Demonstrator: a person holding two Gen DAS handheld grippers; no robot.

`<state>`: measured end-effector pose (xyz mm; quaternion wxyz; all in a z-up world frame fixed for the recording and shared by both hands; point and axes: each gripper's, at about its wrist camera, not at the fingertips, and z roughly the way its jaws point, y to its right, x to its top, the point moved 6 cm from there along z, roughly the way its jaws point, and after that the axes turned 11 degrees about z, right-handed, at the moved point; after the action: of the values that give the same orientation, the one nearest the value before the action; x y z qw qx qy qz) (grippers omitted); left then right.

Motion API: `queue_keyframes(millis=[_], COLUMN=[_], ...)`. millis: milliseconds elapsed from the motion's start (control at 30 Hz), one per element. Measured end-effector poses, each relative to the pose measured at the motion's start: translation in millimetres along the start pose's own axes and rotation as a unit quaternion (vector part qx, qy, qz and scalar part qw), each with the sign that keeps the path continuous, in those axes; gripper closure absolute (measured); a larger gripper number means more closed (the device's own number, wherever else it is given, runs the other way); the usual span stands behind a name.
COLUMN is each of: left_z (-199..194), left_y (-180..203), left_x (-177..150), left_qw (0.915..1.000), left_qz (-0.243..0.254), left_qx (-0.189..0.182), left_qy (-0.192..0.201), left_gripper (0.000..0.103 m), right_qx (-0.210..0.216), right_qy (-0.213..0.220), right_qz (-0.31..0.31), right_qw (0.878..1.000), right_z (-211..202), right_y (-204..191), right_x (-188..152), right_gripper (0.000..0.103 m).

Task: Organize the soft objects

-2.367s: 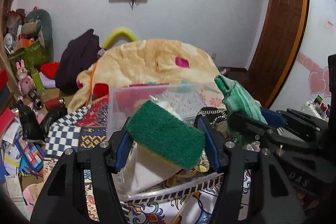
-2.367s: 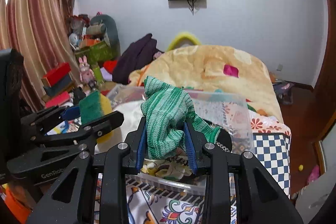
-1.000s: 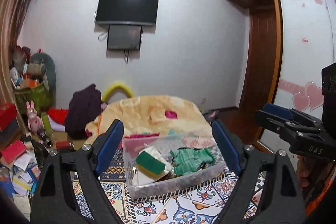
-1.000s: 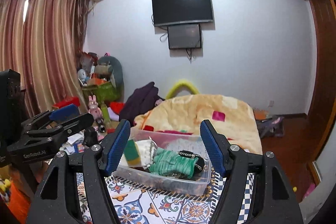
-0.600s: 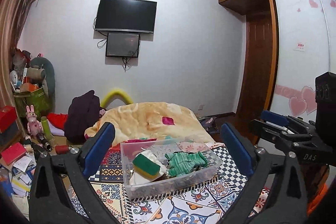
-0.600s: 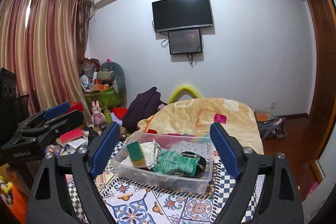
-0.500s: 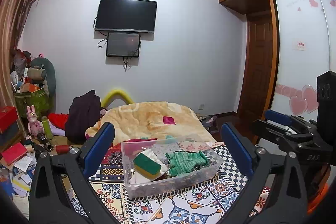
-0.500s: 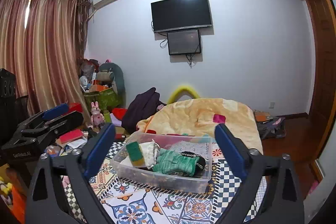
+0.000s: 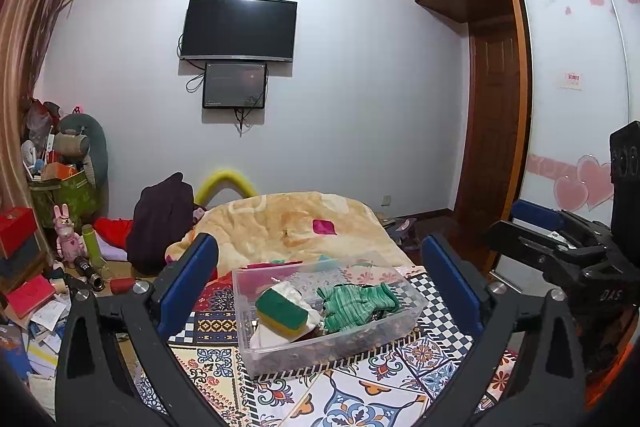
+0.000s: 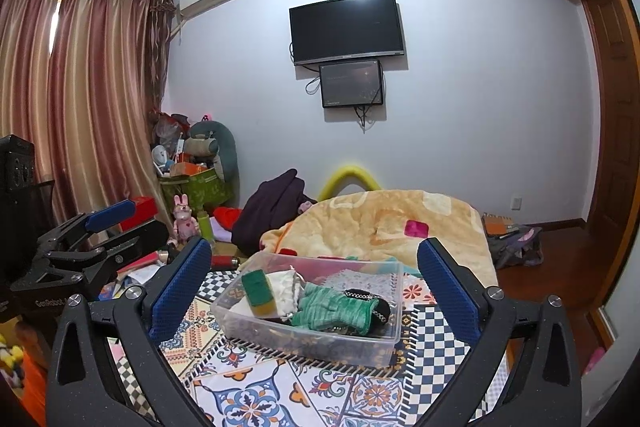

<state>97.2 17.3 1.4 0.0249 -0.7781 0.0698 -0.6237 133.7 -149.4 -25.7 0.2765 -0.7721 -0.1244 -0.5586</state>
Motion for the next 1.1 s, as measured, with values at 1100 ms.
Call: queue_keyframes(millis=[1100], left_z=[-3.2], left_y=[-0.7], left_x=[0.8], left_qw=[0.9999], left_qz=[-0.006], left_qx=[-0.016], left_qy=[-0.001], left_gripper=[0.000], right_qx=[0.002], right_qy=[0.001], right_qz=[-0.003], right_qw=[1.000], right_z=[-4.7], right_y=[0.6], right_x=[3.7], right_gripper=[0.000])
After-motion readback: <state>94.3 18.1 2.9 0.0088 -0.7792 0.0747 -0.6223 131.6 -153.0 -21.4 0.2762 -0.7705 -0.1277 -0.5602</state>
